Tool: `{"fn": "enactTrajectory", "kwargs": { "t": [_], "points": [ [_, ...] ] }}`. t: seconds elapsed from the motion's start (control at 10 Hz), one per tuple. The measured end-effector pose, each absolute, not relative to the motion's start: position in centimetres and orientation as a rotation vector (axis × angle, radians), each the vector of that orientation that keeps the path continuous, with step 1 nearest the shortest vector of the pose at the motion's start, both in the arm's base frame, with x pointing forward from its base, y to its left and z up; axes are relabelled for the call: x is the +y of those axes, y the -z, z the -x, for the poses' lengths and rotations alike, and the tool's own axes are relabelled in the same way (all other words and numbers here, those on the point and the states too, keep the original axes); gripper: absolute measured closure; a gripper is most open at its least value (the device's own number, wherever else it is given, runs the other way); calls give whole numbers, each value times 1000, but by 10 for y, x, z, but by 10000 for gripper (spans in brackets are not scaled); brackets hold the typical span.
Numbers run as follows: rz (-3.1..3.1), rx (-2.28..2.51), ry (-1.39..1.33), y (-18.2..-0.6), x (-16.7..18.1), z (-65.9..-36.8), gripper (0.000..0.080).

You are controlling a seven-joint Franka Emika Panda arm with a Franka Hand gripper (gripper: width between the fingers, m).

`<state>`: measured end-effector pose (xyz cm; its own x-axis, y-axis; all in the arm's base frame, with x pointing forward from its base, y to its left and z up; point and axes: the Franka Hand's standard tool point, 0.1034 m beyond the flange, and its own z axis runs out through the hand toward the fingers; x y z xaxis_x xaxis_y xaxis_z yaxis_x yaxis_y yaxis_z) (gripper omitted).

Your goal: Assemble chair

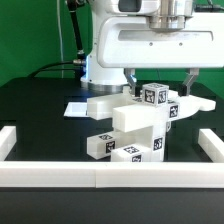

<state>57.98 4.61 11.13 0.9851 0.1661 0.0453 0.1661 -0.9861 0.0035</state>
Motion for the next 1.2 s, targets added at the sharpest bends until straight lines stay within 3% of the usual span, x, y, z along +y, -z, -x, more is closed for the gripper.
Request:
{"fn": "enactTrajectory", "kwargs": {
  "t": [0.7,1.0,1.2],
  "points": [
    [3046,-865,59,-111,36,-580,151],
    [3051,-849,59,-111,36,-580,515],
    [3062,-805,60,-111,35,-580,514]
  ]
}}
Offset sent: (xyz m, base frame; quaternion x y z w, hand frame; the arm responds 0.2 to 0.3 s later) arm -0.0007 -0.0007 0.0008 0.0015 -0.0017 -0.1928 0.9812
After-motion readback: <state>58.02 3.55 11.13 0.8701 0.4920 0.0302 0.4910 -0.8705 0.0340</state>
